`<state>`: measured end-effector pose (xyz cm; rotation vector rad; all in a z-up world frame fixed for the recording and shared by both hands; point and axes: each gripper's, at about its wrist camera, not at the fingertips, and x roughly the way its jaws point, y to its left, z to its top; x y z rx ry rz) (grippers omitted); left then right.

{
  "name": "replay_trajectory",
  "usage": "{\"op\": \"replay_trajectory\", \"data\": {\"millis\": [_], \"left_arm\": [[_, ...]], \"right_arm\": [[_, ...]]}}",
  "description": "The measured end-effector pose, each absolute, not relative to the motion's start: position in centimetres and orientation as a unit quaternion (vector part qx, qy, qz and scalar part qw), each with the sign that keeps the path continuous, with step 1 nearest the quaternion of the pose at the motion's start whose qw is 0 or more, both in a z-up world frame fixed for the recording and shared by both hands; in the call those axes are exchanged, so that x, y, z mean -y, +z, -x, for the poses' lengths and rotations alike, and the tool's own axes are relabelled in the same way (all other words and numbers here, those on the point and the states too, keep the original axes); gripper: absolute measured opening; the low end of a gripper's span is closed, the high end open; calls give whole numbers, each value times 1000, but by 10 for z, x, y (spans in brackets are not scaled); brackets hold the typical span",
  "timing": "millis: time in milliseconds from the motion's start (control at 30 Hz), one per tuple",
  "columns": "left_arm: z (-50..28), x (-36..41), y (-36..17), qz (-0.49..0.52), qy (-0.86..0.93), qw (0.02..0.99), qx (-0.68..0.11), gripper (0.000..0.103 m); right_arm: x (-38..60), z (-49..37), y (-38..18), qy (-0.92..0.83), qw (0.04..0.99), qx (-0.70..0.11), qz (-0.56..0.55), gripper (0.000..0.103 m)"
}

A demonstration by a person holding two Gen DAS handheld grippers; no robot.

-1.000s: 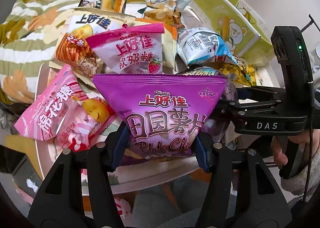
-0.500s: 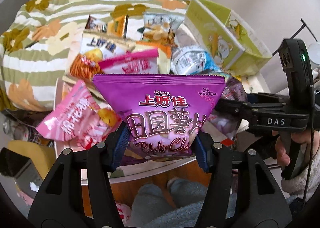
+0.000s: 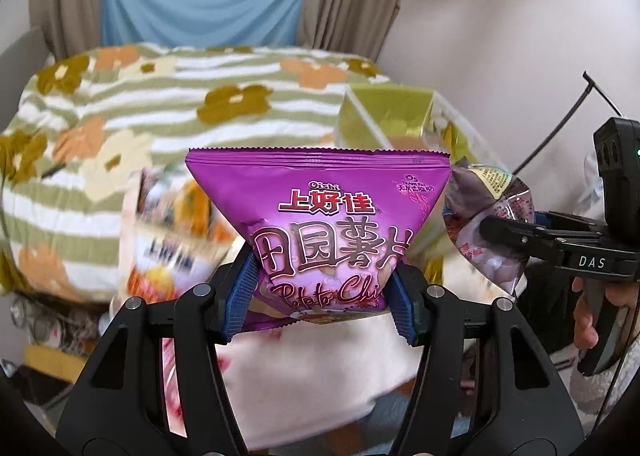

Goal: Organize snacks
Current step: 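Carry both bags over the yellow-green box and release them inside with both tools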

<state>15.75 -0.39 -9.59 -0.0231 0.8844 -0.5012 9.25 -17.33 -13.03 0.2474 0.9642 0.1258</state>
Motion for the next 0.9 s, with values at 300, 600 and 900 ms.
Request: {"op": "replay_trajectory", "data": {"millis": [300, 600, 900], "left_arm": [[-235, 126, -75, 31, -230, 882, -410, 55], [-313, 239, -111, 30, -208, 864, -458, 55], [-352, 294, -143, -9, -155, 854, -497, 102]], "right_arm": [[277, -146, -108, 28, 892, -438, -106, 61], [359, -202, -107, 7, 893, -442, -84, 61], [402, -236, -121, 20, 880, -464, -105, 61]]}}
